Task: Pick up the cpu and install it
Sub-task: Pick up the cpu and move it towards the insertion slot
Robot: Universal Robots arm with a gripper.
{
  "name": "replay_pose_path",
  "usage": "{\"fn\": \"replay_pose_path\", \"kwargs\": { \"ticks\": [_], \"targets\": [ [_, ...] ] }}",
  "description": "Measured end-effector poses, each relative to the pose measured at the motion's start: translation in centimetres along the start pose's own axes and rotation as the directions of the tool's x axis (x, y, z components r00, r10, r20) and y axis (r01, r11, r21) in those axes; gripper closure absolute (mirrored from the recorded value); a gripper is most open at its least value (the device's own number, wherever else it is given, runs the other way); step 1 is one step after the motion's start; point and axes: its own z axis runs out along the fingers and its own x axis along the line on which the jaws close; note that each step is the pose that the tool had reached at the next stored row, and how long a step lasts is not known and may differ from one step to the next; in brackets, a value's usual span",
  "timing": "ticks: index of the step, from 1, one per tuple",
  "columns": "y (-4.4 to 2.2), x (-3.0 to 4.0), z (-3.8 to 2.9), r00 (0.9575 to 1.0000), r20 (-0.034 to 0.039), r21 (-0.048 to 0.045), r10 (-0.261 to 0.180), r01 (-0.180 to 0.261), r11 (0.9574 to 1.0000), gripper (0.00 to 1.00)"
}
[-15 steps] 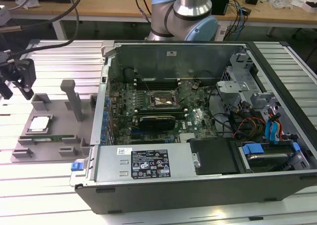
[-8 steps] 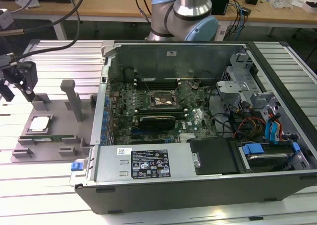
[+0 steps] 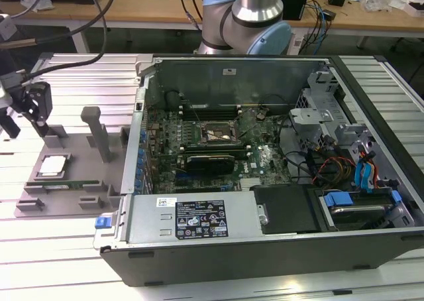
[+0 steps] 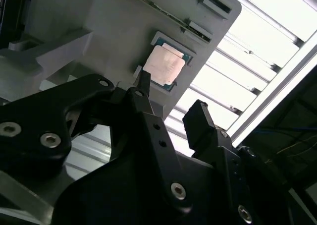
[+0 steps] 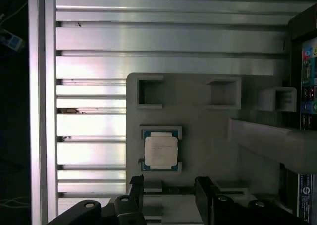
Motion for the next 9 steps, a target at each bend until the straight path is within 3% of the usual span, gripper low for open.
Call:
{"fn": "replay_pose_path", "kwargs": {
  "ticks": [9],
  "targets": [
    [0.02, 0.02, 0.71, 1.0, -0.0001, 0.0001, 0.0, 0.0, 1.0, 0.45]
  ]
}}
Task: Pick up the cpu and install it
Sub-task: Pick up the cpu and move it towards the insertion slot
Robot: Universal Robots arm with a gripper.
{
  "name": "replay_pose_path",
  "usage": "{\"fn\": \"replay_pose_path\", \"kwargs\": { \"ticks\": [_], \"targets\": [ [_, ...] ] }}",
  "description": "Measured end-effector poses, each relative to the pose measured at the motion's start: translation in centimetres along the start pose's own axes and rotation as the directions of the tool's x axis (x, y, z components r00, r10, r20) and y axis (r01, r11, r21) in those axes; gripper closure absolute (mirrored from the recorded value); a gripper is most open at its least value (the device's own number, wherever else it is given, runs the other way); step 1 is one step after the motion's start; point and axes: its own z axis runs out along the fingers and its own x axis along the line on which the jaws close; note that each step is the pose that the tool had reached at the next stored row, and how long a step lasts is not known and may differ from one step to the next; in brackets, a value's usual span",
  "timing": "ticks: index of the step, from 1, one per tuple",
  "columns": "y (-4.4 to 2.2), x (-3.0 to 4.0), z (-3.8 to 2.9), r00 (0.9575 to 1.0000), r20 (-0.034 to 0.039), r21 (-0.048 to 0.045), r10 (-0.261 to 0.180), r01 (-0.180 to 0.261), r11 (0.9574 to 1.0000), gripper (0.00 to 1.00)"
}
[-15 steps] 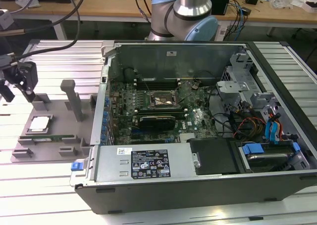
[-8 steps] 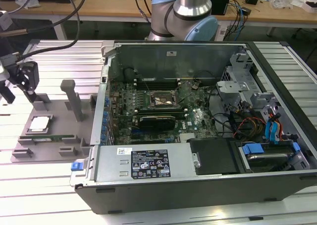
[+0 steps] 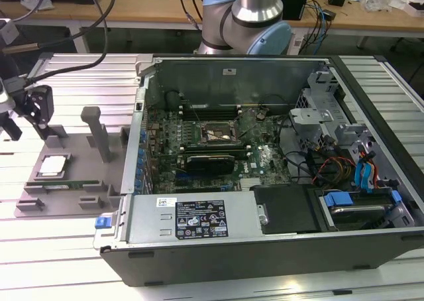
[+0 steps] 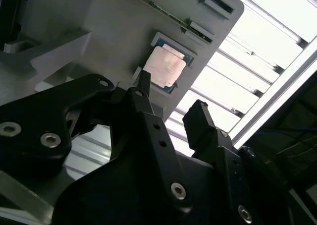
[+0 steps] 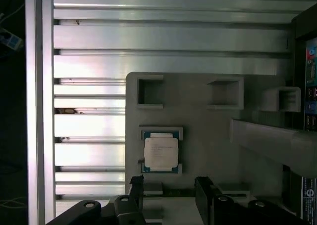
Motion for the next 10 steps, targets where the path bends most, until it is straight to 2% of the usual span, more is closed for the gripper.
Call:
{"fn": "replay_pose_path", "kwargs": {
  "ticks": [10],
  "targets": [
    [0.02, 0.02, 0.66, 1.0, 0.0, 0.0, 0.0, 0.0, 1.0, 0.45]
  ]
}}
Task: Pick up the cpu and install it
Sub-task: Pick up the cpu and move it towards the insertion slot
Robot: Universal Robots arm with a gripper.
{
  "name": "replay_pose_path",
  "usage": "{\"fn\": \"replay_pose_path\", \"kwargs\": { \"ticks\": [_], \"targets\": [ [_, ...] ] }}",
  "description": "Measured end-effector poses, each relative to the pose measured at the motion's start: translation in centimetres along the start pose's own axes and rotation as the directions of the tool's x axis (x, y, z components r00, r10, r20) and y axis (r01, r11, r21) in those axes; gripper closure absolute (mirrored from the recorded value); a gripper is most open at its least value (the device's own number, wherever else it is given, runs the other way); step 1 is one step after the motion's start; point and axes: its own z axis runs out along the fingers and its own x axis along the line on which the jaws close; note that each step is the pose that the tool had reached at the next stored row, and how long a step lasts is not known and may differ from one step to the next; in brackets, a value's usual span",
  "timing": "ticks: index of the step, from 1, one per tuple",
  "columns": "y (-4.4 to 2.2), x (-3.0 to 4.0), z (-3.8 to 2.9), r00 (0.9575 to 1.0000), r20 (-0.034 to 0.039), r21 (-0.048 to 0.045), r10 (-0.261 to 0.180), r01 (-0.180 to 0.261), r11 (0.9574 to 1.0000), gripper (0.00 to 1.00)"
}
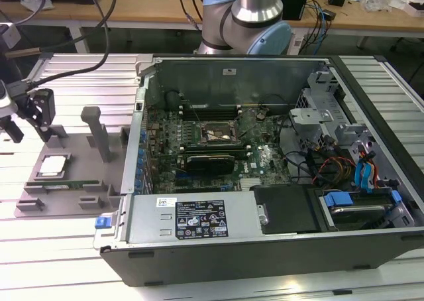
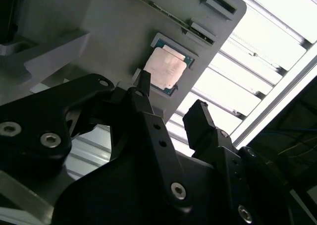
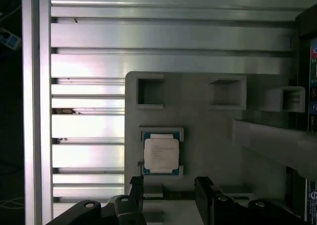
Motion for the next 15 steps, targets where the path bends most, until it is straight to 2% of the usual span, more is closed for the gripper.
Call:
{"fn": "replay_pose_path", "kwargs": {
  "ticks": [7, 15],
  "targets": [
    [0.01, 0.01, 0.35, 1.0, 0.0001, 0.0, 0.0, 0.0, 1.0, 0.45],
    [0.03, 0.03, 1.06, 1.0, 0.0, 0.0, 0.0, 0.0, 1.0, 0.45]
  ]
}}
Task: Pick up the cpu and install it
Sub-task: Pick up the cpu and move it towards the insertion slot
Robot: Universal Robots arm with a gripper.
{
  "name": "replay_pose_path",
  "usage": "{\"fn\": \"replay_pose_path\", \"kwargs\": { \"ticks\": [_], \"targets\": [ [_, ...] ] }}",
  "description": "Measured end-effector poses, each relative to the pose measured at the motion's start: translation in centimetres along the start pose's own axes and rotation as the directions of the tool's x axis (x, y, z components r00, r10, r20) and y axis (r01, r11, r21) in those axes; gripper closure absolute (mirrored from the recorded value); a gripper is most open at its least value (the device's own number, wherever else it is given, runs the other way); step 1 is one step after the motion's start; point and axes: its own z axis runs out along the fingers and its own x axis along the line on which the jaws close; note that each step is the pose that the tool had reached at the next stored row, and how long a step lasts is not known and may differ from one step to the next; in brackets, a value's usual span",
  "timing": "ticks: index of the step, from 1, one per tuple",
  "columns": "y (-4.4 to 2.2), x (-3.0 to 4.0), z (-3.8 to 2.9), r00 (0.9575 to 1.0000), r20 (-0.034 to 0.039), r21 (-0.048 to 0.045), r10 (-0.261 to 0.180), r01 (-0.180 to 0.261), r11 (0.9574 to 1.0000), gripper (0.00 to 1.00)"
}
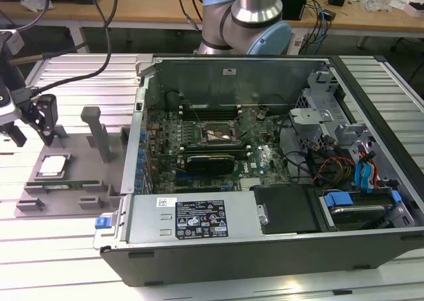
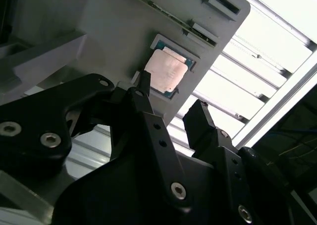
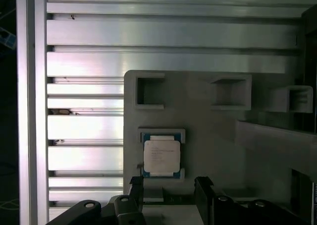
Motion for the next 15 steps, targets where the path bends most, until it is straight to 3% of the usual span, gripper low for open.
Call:
{"fn": "replay_pose_path", "kwargs": {
  "ticks": [15],
  "targets": [
    [0.03, 0.02, 0.87, 1.0, 0.0001, -0.0001, 0.0, 0.0, 1.0, 0.45]
  ]
}}
